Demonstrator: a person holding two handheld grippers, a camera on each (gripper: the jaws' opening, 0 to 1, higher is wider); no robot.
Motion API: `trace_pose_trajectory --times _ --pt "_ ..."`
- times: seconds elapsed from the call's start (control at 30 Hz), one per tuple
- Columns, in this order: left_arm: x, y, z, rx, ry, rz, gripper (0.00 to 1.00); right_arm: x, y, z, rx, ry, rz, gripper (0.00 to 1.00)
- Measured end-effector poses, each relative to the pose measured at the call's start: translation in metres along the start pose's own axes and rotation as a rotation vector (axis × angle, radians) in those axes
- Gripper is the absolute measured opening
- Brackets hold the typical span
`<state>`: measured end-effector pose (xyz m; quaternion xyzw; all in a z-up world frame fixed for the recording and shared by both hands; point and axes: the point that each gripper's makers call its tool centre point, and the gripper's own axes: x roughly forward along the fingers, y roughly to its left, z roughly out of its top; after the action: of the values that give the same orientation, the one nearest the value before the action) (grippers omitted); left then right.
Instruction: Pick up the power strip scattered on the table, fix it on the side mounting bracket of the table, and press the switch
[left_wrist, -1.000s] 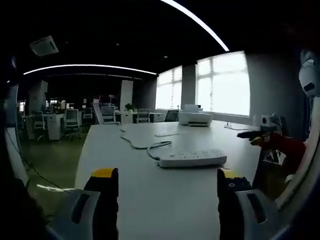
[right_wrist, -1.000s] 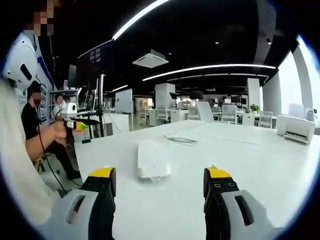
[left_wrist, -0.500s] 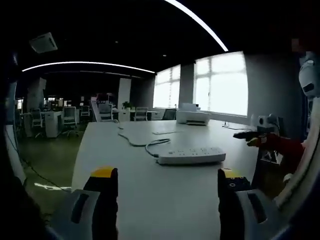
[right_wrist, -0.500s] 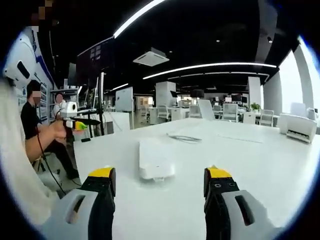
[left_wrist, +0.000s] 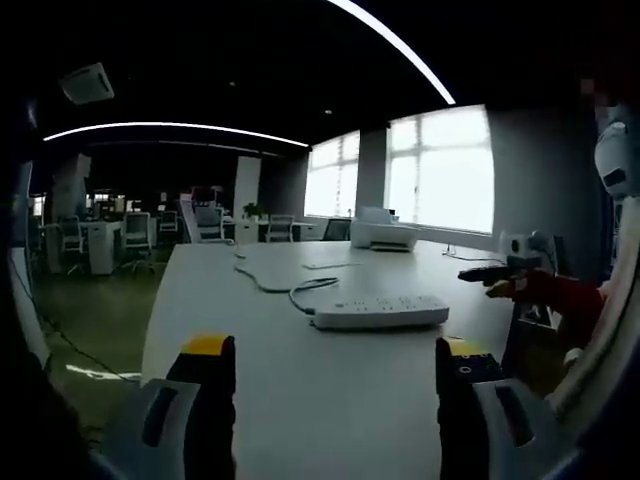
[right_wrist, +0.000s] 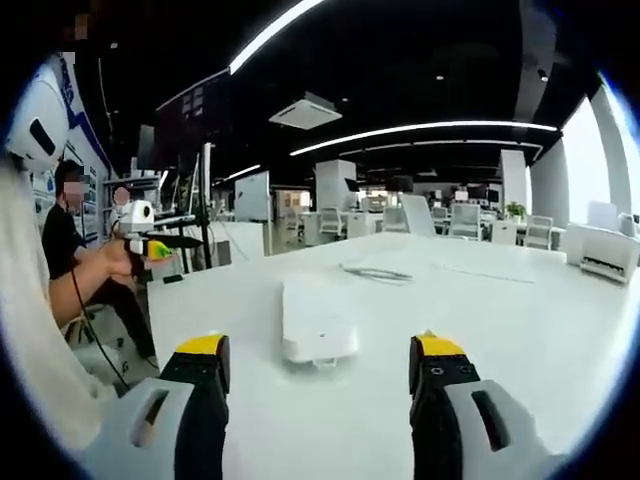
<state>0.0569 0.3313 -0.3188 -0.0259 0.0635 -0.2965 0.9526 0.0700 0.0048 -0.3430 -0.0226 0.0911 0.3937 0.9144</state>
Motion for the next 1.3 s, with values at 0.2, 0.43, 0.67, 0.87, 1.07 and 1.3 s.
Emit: trace_pose_trajectory --times 0.2,0.43,0.67,0.87,1.07,1.3 --pt "-0.002 0.001 0.000 -0.001 0.001 0.005 0.86 0.006 -0.001 -0.001 0.002 0.008 0.004 0.70" --pt "-0.003 0.002 0.000 -0.003 -0.001 0.006 0.86 0.013 0.001 -0.004 -0.003 0.021 0.015 0.71" --pt "-0.003 0.001 0.001 -0.005 -0.002 0.004 0.86 0.017 0.002 -0.006 0.006 0.022 0.017 0.71" --pt "-0.004 0.000 -0.001 -0.005 0.002 0.002 0.86 0.020 0.003 -0.008 0.004 0.031 0.026 0.72" --pt "-0.005 0.000 -0.001 -0.009 0.003 0.003 0.86 0.025 0.003 -0.012 0.008 0.048 0.035 0.73" --pt "-0.006 -0.001 0.000 -0.010 0.000 0.005 0.86 0.032 0.005 -0.013 0.005 0.050 0.048 0.73"
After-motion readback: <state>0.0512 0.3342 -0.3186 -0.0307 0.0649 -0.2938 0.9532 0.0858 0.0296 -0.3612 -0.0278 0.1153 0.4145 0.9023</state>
